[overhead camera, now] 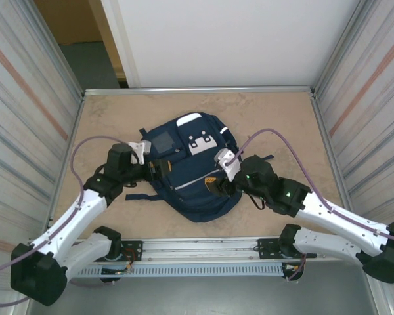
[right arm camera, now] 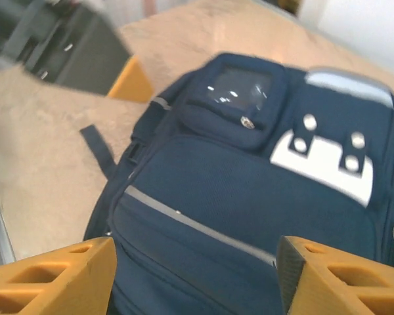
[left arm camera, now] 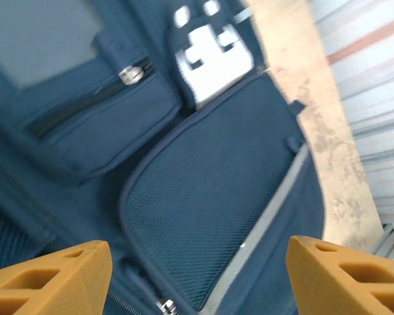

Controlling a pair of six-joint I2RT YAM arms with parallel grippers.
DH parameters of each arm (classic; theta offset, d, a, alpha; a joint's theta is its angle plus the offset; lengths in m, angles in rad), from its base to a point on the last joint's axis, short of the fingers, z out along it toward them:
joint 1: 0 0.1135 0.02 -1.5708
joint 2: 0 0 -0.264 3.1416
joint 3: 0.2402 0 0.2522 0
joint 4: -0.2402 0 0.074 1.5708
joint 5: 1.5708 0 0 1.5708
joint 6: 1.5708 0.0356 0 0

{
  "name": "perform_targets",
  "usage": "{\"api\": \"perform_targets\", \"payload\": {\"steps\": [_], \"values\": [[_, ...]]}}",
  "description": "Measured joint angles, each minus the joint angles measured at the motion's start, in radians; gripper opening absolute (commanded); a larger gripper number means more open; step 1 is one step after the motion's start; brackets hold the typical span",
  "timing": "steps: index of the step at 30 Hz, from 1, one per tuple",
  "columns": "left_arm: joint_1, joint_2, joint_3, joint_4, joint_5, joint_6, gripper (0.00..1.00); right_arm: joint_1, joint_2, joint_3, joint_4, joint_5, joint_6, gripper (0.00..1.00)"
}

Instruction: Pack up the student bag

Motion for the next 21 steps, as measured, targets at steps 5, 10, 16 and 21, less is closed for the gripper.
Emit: {"api": "perform_targets", "payload": {"steps": [5,10,16,21], "values": [[0.000,0.130,-0.001,-0.038,-0.008,-0.111,0.70,-0.058,0.077,0.005,-0.045,0.013,0.283,0.65],[-0.003,0.267,0.001,-0.041,0.016,-0.167,0.62,-0.142,0.200,0.011,-0.106,-0.016,0.452,0.64],[-0.037,0.359,0.085,-0.048,0.036,-0.173,0.45,-0.255,0.275,-0.005,-0.094,-0.114,0.528,0.64],[-0.050,0.359,0.094,-0.050,0.033,-0.175,0.20,-0.308,0.346,-0.010,-0.074,-0.159,0.531,0.65]]}}
